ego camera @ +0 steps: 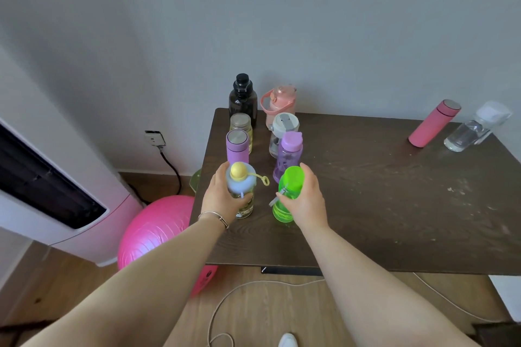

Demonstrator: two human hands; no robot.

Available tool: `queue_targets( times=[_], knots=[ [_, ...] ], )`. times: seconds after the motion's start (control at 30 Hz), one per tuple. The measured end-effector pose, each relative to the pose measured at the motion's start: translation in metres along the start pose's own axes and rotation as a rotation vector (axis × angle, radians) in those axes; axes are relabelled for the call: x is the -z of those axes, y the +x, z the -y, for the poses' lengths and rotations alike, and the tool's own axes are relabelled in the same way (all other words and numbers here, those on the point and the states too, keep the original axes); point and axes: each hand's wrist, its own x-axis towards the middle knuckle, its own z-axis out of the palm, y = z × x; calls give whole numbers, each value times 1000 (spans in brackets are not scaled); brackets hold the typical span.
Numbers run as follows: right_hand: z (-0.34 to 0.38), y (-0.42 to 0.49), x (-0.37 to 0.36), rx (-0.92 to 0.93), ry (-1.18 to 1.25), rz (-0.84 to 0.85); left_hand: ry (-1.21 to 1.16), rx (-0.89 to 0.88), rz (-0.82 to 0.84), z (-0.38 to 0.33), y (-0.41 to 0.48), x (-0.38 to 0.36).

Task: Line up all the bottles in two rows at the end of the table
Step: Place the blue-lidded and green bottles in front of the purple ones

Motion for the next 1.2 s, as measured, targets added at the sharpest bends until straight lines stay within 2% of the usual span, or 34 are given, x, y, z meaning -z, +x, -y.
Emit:
queue_targets(
  times=[0.17, 0.6, 0.9, 1.0, 1.2],
  knots=[
    [-6, -2, 0, 1, 20, -44, -1, -11, 18, 0, -2, 1],
    [-10, -2, -6, 47, 4, 40, 17, 3, 28, -3, -4, 1],
    [-8, -3, 6, 85, -197, 98, 124, -12, 97, -4, -7, 9],
    [-8, -6, 13, 128, -304, 102, 271, -64, 118, -6, -9, 14],
    [-9, -18, 27, 225, -651, 48, 785, -173, 109, -22, -19, 26]
  ],
)
